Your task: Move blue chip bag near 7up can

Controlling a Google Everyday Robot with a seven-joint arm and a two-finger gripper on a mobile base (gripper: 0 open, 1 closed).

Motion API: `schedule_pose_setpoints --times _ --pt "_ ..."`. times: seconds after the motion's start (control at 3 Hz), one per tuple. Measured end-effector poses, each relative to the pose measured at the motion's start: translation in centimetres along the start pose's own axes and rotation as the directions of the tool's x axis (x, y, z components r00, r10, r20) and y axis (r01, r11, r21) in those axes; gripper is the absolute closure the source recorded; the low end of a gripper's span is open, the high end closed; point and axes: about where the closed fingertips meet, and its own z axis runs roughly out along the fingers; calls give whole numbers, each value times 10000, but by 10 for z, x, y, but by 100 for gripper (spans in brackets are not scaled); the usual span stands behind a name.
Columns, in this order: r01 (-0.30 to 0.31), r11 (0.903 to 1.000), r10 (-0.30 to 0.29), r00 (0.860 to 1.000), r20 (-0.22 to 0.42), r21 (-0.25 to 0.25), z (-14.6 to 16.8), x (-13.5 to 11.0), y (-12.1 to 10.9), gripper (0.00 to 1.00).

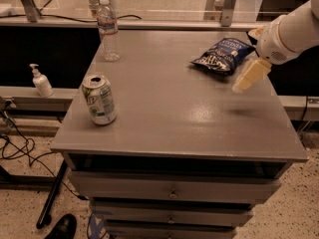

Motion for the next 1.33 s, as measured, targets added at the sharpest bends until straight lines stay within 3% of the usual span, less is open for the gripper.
schedule_pose_setpoints --times 0.33,1.0,1.33 --pt "-893 9959 888 9955 339 152 36 2 -21 0" --pt "-2051 9781 2032 9778 509 352 90 9 -48 0" --pt "-2385 9704 2363 9701 550 383 102 15 -56 19"
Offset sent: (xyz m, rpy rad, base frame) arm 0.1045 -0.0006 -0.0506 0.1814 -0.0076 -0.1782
